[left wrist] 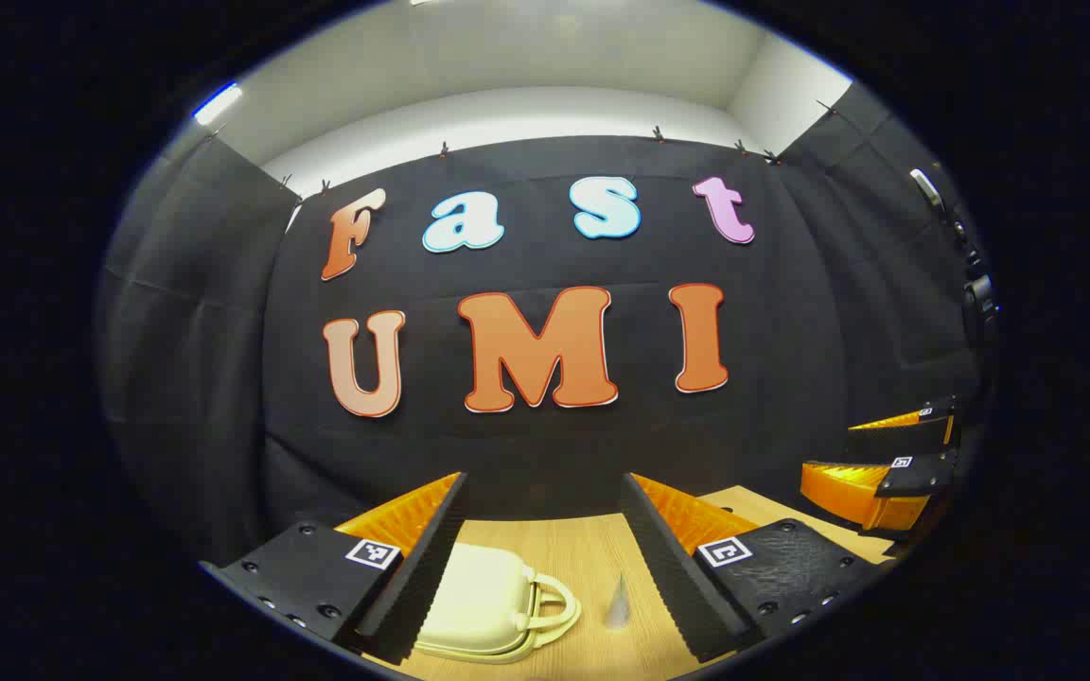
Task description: First open the suitcase, pack the skin care products into it, and then close the suitcase.
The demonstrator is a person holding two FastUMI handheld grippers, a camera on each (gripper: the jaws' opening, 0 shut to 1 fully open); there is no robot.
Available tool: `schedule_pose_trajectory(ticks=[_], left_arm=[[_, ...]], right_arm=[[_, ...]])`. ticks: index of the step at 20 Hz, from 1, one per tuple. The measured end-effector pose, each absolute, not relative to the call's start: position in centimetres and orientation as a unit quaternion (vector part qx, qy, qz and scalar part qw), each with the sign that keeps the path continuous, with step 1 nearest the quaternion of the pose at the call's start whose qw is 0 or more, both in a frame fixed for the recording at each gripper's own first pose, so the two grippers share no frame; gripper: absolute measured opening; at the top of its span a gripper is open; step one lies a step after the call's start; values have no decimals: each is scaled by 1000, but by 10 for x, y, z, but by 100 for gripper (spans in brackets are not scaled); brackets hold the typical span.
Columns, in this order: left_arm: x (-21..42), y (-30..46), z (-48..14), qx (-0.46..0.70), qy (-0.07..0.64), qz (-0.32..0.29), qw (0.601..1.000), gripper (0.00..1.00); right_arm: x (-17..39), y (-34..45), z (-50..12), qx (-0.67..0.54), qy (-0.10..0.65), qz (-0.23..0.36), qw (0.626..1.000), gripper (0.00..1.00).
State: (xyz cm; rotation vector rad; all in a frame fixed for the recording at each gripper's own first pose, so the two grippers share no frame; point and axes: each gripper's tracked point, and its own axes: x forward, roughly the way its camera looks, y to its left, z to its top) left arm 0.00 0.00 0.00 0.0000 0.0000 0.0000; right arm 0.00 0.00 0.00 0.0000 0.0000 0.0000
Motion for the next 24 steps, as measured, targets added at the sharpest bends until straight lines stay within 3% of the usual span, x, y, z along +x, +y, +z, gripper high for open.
schedule_pose_trajectory(ticks=[10,18,24], left_arm=[[3,-2,-7,-9,21,20,1000,100],[8,-4,-8,-10,15,12,1000,99],[-1,21,-32,122,73,-27,989,99]], right_arm=[[45,-4,-14,-15,2,66,998,96],[52,0,-8,14,3,45,999,95],[53,-16,-12,-7,3,13,1000,95]])
